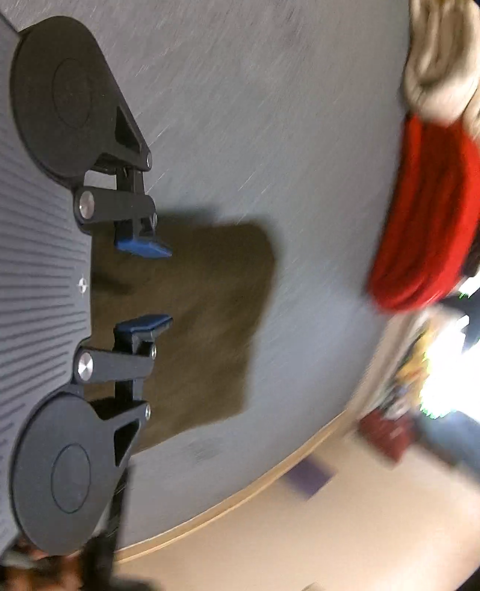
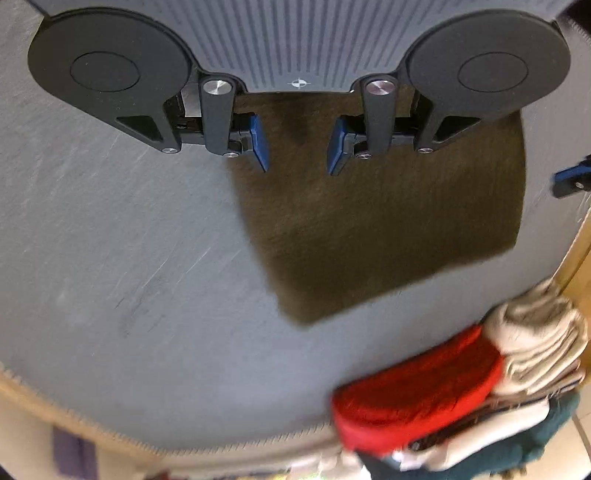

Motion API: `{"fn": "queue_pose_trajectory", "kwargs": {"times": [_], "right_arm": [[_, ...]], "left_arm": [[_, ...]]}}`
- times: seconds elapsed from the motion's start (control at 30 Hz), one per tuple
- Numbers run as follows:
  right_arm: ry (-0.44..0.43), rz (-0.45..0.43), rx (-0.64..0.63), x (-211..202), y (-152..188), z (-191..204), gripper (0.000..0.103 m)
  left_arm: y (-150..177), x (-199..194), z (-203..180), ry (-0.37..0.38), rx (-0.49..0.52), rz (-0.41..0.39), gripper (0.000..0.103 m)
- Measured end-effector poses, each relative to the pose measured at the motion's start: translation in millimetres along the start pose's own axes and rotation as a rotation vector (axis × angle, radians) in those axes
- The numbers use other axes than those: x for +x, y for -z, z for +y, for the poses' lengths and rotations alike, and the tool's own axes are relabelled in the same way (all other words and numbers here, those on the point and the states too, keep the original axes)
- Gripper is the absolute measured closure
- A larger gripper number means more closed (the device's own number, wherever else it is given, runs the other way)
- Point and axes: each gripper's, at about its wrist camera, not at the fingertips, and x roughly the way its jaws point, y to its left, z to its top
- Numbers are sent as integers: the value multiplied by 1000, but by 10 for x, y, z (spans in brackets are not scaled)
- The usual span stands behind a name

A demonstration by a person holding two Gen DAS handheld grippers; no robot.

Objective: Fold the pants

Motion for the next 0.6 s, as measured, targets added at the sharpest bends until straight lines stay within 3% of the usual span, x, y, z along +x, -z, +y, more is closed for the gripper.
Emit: {"fn": "queue_pose_trajectory", "kwargs": {"times": [0.07,0.13,0.17,0.23,0.27,0.4,0.47,0.6], "right_arm": [[33,65,-38,145,42,60,65],[100,173,-96,334,137,70,66],[113,192,-106,368,162,66,66],[105,186,-97,345,147,69,66],[99,173,-89,319,120,52,66],[98,69,-41,194,13,13,62],[106,35,-34,172,-22,-21,43],[121,54,-22,252,-3,-100,39]], "left_arm": [[140,202,-100,-7,49,106,66],[272,463,-112,-124,104,231,69],[325,547,-101,-177,103,286,71],[238,477,-105,-203,42,319,71],[93,336,-151,-184,25,287,69],[-524,-84,-220,-94,45,83,30],[-688,-41,-126,-73,41,63,28],[-698,384,259,-86,-58,83,28]]}}
